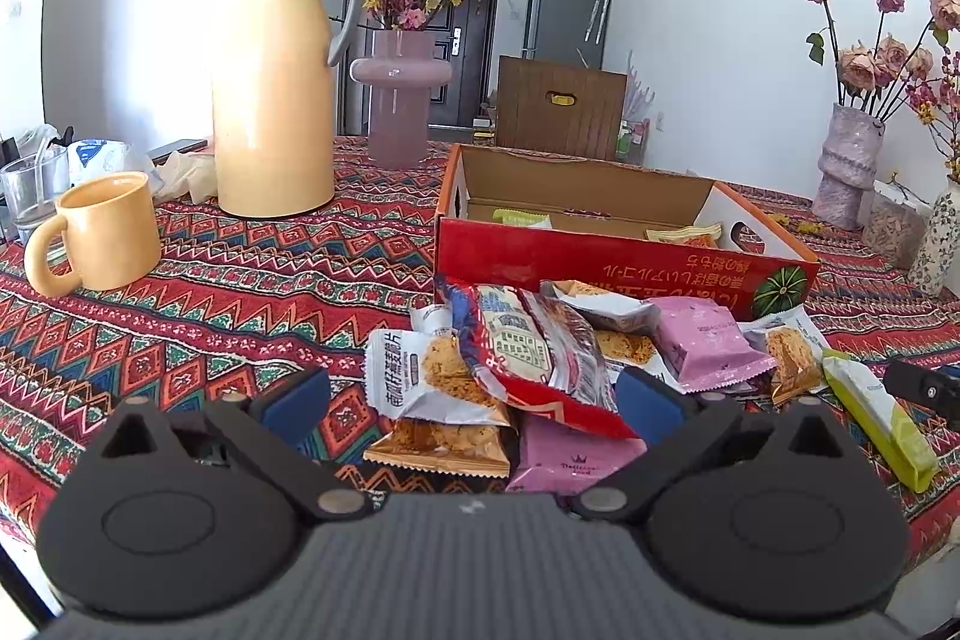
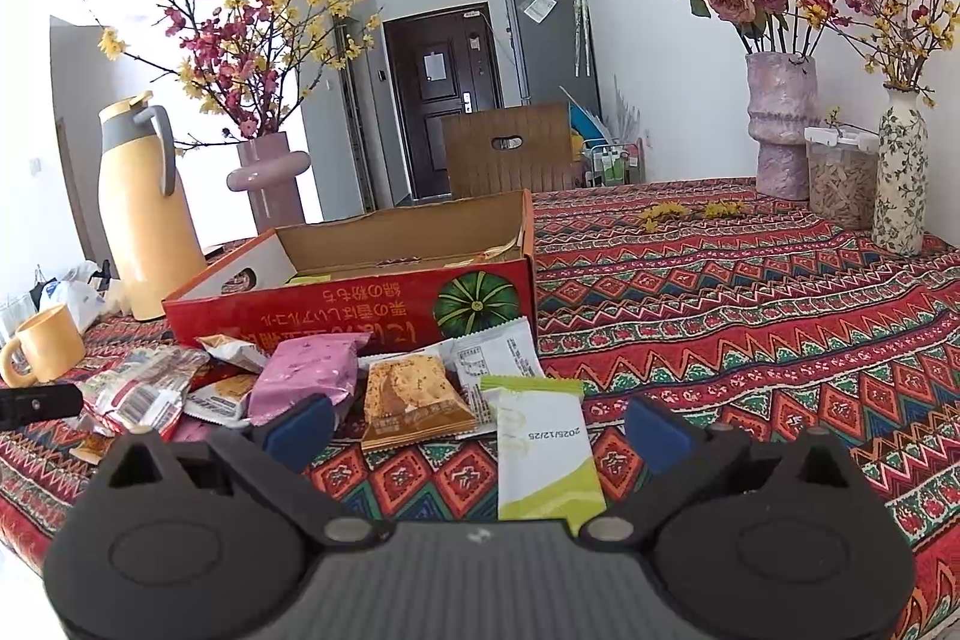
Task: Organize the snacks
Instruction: 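Grasp the white-and-lime snack bar with the right gripper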
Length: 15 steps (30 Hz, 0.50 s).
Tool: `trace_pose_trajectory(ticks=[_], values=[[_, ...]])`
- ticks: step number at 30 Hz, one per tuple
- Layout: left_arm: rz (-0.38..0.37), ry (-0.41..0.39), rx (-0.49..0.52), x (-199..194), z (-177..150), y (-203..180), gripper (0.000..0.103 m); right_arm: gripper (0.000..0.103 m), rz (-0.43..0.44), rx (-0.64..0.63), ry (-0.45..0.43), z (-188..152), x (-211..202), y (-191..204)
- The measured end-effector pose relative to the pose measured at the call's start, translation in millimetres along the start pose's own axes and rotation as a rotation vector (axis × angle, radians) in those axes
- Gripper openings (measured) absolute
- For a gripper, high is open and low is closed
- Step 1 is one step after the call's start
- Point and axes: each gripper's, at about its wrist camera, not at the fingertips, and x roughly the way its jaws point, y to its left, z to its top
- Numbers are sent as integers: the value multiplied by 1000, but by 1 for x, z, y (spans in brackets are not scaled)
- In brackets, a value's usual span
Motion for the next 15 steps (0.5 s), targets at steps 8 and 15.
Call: trace_pose_trajectory(ticks=[8,15], values=[[-9,2,-8,3,-3,1,103,103,-23,-39,52,-3,10,2],[-17,8,-19,7,-4,6,103,103,-46,-34,89,-6,24,-1]])
